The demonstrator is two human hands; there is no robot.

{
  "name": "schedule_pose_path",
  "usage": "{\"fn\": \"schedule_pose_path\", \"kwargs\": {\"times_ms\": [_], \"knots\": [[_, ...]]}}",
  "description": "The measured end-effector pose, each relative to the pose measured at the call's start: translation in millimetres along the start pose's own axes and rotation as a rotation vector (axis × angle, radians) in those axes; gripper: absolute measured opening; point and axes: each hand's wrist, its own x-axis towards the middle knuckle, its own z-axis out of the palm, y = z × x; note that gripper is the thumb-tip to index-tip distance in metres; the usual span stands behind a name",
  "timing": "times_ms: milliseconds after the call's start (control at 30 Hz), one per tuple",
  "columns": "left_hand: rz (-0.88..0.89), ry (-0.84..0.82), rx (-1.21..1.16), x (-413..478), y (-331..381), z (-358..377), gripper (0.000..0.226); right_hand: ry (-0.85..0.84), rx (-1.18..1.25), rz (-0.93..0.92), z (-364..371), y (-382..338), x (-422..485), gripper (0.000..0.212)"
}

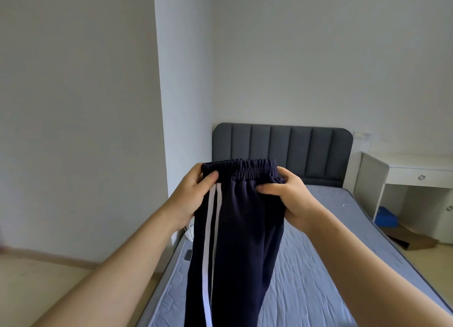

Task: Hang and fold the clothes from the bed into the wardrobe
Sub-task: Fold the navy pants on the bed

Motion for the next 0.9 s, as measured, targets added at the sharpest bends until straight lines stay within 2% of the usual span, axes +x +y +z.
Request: {"fn": "schedule_pose_path", "kwargs": {"times_ms": [100, 167, 233, 367, 467, 533, 567, 633, 700, 767, 833, 900], "knots": [[-0.005, -0.092, 0.164, 1.1, 0.4, 0.0, 0.029, -0.017, 0.075, -0.037, 3.2, -3.4, 0.9, 0.035], [0.017, -0.082, 0.141, 1.5, 2.8, -3.1, 0.033, -0.055, 0.054, -0.078, 1.4, -5.9, -0.9, 0.048], [0.035, -0.044, 0.094, 3.7, 6.1, -6.5, 0.032, -0.123, -0.079, -0.134, -0.7, -10.2, -0.9, 0.054], [0.078, -0.085, 0.156, 6.6, 10.4, -8.3, 0.037, -0.170, -0.499, -0.140, 3.2, -29.1, -2.2, 0.019], [0.082, -0.098, 0.170, 7.2, 16.4, -12.4, 0.037, -0.097, -0.705, -0.129, 3.9, -37.8, -1.2, 0.026], [0.081, -0.060, 0.111, 9.6, 23.7, -15.3, 0.037, -0.025, -0.564, -0.187, 2.9, -39.8, 0.3, 0.023], [0.066, -0.047, 0.024, 10.7, 27.8, -15.6, 0.039, -0.019, -0.370, -0.204, 4.0, -40.0, 0.0, 0.025], [0.021, -0.071, -0.186, 11.9, 36.0, -14.3, 0.044, -0.043, -0.004, -0.201, 6.3, -35.9, 0.2, 0.045], [-0.001, -0.116, -0.303, 11.9, 44.3, -12.5, 0.048, -0.076, -0.009, -0.153, 11.7, -26.7, 0.3, 0.046], [-0.007, -0.164, -0.303, 10.9, 49.1, -12.2, 0.043, -0.077, -0.102, -0.074, 17.2, -23.5, -2.3, 0.025], [-0.086, -0.179, -0.212, 9.4, 50.7, -16.0, 0.034, 0.002, -0.062, -0.046, 15.3, -28.5, -1.5, 0.013], [-0.259, -0.248, -0.029, 6.8, 50.2, -25.0, 0.031, 0.009, 0.011, -0.019, 10.0, -35.7, -1.8, 0.013]]}}
